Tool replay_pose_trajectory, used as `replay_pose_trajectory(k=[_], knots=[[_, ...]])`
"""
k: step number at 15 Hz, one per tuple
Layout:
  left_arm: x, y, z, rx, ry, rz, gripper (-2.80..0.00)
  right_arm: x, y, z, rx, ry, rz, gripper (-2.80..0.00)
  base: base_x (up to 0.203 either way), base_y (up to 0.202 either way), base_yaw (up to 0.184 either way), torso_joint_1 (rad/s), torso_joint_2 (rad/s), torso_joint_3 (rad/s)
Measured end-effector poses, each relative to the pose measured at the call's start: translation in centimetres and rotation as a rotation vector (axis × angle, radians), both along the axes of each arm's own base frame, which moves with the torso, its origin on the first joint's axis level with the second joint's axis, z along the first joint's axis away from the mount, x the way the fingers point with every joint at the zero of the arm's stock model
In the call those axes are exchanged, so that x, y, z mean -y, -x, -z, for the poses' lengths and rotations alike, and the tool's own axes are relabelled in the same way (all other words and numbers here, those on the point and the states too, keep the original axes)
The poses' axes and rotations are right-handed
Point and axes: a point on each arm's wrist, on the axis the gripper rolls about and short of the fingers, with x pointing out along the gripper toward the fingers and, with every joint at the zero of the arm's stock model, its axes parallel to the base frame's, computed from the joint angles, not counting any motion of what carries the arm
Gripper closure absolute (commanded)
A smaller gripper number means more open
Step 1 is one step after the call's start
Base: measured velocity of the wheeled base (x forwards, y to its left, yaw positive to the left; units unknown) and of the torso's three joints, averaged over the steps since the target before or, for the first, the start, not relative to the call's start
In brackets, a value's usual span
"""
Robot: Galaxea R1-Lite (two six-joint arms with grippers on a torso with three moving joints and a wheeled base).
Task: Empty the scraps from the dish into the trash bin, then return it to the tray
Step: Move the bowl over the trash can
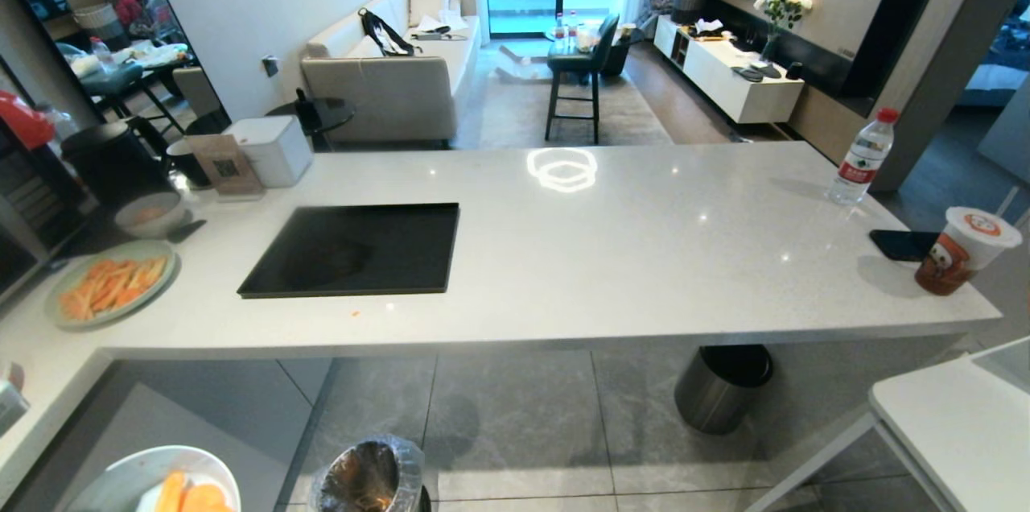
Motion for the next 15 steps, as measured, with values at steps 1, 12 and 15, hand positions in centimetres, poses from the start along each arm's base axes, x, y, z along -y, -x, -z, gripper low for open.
replay_pose_trajectory(k=[1,12,15], knots=[[0.03,0.08,0.07,-0.01,0.002,0.001,0.0,0.0,0.0,0.0,0.0,0.0,0.0,0.0,0.0,0.0,0.0,0.0,0.0,0.0],[0.36,0.37,0.38,-0.051,0.016,0.042,0.0,0.0,0.0,0.0,0.0,0.0,0.0,0.0,0.0,0.0,0.0,0.0,0.0,0.0],[0.36,0.41,0.47,-0.055,0.015,0.041,0.0,0.0,0.0,0.0,0.0,0.0,0.0,0.0,0.0,0.0,0.0,0.0,0.0,0.0]])
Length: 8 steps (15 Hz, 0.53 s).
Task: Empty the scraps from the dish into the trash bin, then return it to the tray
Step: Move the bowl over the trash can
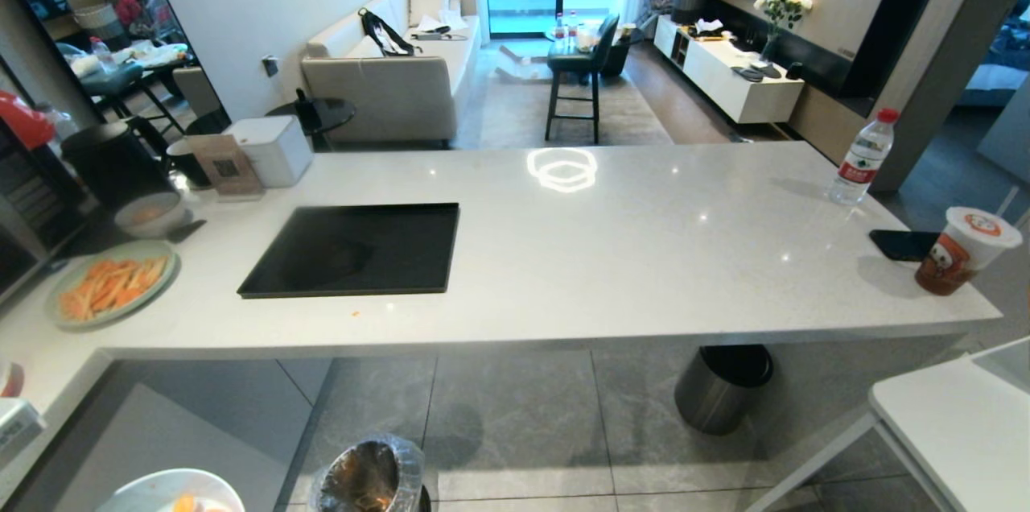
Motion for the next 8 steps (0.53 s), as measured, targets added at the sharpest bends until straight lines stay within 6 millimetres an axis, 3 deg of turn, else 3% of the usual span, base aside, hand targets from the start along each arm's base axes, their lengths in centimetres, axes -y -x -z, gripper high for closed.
replay_pose_trajectory(k=[5,8], knots=[[-0.02,0.04,0.05,-0.002,0.001,-0.004,0.0,0.0,0.0,0.0,0.0,0.0,0.0,0.0,0.0,0.0,0.0,0.0,0.0,0.0],[-0.02,0.16,0.27,-0.01,0.003,-0.007,0.0,0.0,0.0,0.0,0.0,0.0,0.0,0.0,0.0,0.0,0.0,-0.125,0.29,0.154]])
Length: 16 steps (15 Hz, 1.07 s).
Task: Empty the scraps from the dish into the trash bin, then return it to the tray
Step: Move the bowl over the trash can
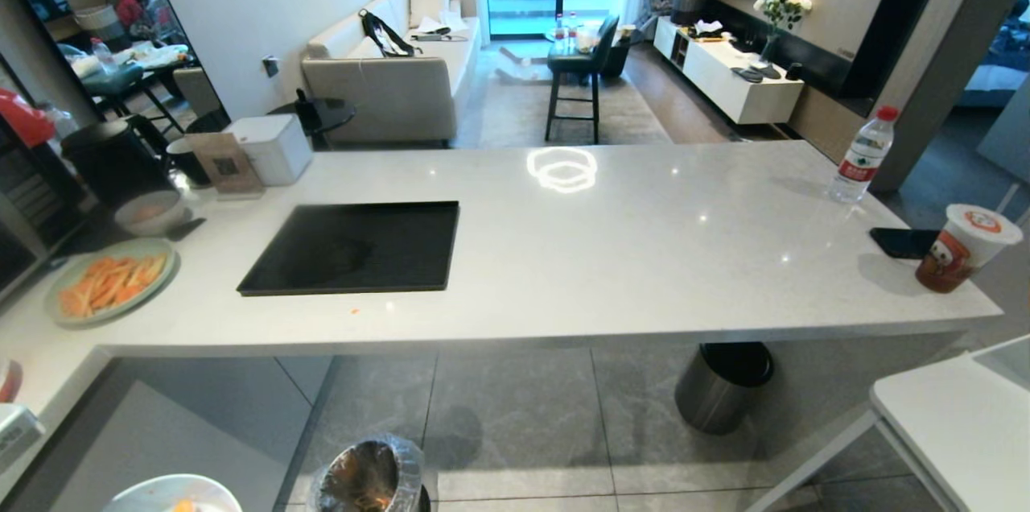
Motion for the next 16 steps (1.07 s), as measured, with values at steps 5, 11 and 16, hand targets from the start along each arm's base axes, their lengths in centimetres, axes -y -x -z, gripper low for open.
replay_pose_trajectory(k=[5,11,16], knots=[[0.01,0.02,0.08,-0.002,0.0,0.001,0.0,0.0,0.0,-0.01,0.001,0.0,0.0,0.0,0.0,0.0,0.0,-0.128,0.31,0.179],[0.0,0.03,0.08,-0.002,0.0,-0.002,0.0,0.0,0.0,-0.01,0.001,0.0,0.0,0.0,0.0,0.0,0.0,-0.132,0.32,0.183],[-0.08,0.04,0.07,-0.002,-0.002,-0.014,0.0,0.0,0.0,0.0,0.0,-0.001,0.0,0.0,0.0,0.0,0.0,-0.13,0.33,0.203]])
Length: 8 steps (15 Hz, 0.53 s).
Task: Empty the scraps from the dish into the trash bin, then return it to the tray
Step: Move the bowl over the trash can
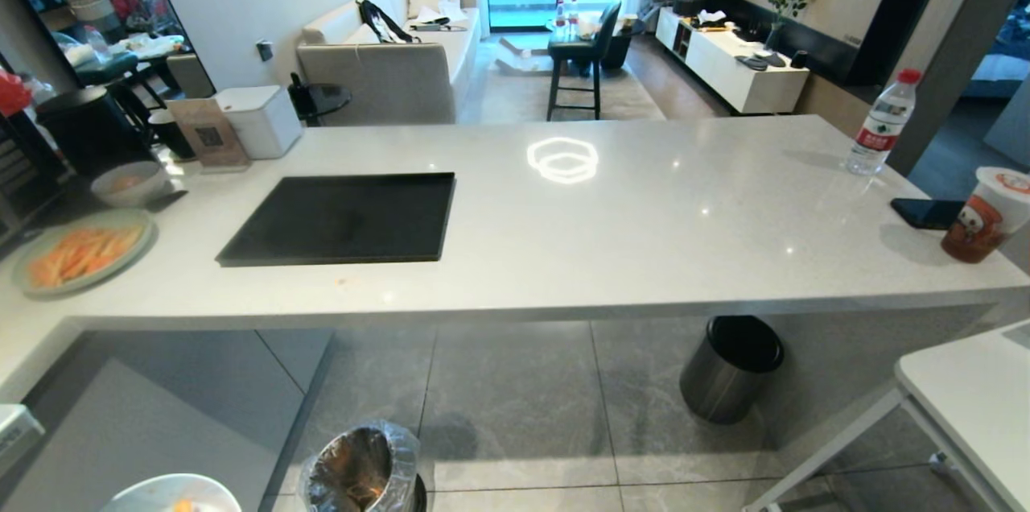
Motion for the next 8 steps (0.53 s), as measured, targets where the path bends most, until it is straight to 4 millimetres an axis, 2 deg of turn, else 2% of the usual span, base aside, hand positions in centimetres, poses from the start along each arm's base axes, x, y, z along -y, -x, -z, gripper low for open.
replay_pose_trajectory(k=[5,8], knots=[[-0.01,0.07,-0.04,0.004,-0.001,-0.006,0.0,0.0,0.0,0.0,0.0,0.0,0.0,0.0,0.0,0.0,0.0,-0.136,0.36,0.223],[0.02,0.24,0.0,-0.003,0.0,-0.006,0.0,0.0,0.0,0.0,0.0,0.0,0.0,0.0,0.0,0.0,0.0,-0.186,0.51,0.328]])
